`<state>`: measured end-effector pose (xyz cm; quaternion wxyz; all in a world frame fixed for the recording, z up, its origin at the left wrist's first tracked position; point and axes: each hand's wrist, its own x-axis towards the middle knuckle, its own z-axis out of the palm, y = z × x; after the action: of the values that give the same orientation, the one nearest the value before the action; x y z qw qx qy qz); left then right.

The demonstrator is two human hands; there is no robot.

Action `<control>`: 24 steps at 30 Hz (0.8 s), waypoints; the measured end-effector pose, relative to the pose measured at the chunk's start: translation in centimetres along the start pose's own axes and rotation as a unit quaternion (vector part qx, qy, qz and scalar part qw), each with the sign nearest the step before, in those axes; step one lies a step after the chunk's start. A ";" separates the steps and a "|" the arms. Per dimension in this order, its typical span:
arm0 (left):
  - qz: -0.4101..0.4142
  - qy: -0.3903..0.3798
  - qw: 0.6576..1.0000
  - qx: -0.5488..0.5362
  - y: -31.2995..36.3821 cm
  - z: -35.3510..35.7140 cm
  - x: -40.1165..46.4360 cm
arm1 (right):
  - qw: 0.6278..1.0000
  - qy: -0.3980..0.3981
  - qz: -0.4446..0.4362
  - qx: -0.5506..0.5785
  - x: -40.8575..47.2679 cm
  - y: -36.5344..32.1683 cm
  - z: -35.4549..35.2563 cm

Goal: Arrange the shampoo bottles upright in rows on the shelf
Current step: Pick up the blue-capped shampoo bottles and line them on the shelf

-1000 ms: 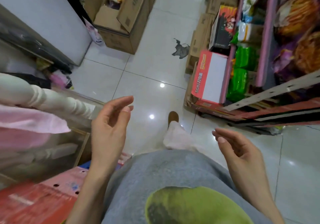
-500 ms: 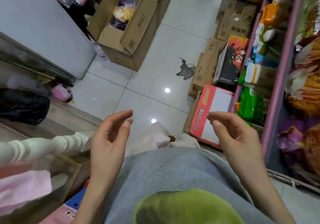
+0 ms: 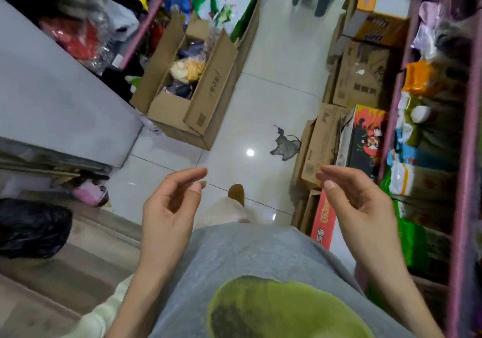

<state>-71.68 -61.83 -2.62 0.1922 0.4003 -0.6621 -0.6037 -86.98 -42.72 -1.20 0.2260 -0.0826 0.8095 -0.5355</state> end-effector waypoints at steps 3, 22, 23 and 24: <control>0.000 -0.020 1.000 0.001 1.1 0.4 5.0 | 1.000 0.021 0.013 0.011 2.9 -1.4 1.5; -0.002 -0.078 0.996 0.040 9.4 13.0 31.0 | 0.994 0.049 0.086 -0.037 27.1 -6.8 -1.7; -0.006 -0.080 0.996 0.037 10.0 14.0 32.2 | 0.995 0.050 0.081 -0.039 28.8 -7.3 -2.3; -0.010 -0.080 0.996 0.035 10.6 15.2 33.7 | 0.995 0.049 0.077 -0.043 30.9 -7.8 -3.1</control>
<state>-106.51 -78.22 -3.26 0.1190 0.3637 -0.6920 -0.6121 -116.56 -54.93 -1.70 0.2226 -0.0034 0.8457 -0.4850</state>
